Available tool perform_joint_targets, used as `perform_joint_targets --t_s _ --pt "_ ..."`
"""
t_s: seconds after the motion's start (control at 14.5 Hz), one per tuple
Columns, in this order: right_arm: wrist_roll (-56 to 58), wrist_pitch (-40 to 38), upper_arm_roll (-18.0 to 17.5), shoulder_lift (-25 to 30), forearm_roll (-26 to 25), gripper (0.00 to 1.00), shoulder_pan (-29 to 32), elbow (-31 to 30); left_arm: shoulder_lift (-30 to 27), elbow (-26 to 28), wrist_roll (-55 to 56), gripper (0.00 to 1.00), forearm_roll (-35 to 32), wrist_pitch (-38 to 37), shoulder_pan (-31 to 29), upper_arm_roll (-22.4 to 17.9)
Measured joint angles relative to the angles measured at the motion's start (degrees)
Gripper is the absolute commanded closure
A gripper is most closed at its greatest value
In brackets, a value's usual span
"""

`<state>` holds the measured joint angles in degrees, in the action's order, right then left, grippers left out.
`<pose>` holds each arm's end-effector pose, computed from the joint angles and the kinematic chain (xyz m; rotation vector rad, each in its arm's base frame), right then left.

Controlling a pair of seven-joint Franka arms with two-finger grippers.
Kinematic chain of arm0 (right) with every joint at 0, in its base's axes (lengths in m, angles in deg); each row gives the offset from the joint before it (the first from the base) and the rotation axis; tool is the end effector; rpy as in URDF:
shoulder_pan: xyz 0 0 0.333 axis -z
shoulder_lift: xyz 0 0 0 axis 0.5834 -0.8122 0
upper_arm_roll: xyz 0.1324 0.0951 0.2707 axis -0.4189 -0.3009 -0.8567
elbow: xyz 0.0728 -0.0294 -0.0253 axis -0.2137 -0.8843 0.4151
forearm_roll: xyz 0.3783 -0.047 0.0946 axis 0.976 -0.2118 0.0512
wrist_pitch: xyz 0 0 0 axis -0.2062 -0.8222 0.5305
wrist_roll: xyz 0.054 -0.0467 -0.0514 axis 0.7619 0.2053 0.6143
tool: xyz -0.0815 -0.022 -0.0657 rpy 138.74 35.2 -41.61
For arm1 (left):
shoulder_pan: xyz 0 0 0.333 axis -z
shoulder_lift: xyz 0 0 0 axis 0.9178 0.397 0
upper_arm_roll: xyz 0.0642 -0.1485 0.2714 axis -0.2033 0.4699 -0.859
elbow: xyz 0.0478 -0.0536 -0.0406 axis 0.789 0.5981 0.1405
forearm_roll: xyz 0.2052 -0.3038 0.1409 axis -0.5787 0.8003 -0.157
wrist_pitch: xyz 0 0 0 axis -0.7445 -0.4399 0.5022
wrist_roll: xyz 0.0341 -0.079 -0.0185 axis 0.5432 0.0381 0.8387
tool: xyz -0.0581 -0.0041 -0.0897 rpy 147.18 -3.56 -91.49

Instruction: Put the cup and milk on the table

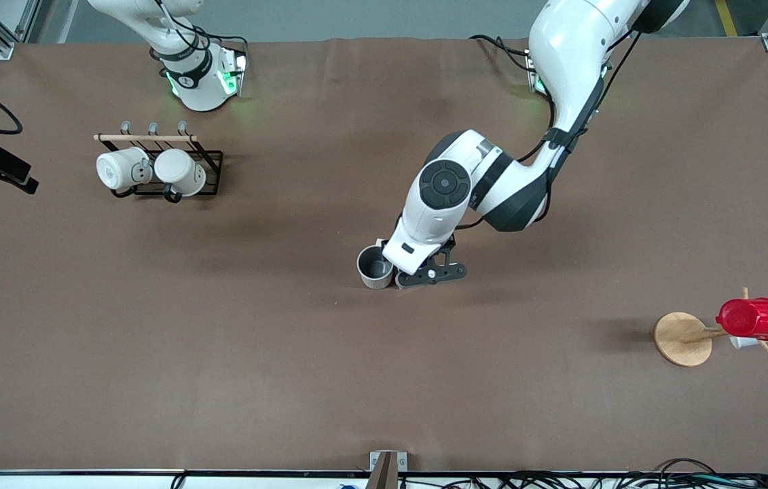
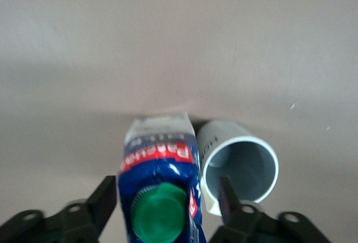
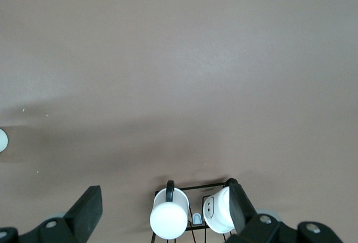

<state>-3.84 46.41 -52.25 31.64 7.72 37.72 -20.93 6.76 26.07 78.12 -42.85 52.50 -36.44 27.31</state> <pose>0.5498 -0.0320 0.6454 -3.1295 0.2195 -0.0531 0.5733 -0.4604 0.3526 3.0464 0.2133 0.0154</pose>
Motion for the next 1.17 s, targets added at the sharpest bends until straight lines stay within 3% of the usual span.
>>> perform_joint_targets --t_s 0.41,0.76,0.97,1.17 --pt "0.0 -3.2 0.1 0.0 0.6 0.0 -1.1 2.4 -12.6 -1.6 -8.7 0.0 -2.9 -12.4 -11.8 -0.8" --pt "0.0 -3.4 0.2 -0.1 0.6 0.0 -1.1 2.4 -22.4 -1.4 -23.4 0.0 -2.9 -27.4 -19.2 -0.8" --pt "0.0 -3.5 0.2 -0.1 0.6 0.0 -1.1 2.4 -26.8 0.1 -33.7 0.0 -2.9 -30.5 -23.2 -0.7" --pt "0.3 -3.6 0.2 -0.1 0.6 0.0 -1.1 2.4 -31.8 5.4 -38.7 0.0 -1.3 -30.6 -27.1 -0.8"
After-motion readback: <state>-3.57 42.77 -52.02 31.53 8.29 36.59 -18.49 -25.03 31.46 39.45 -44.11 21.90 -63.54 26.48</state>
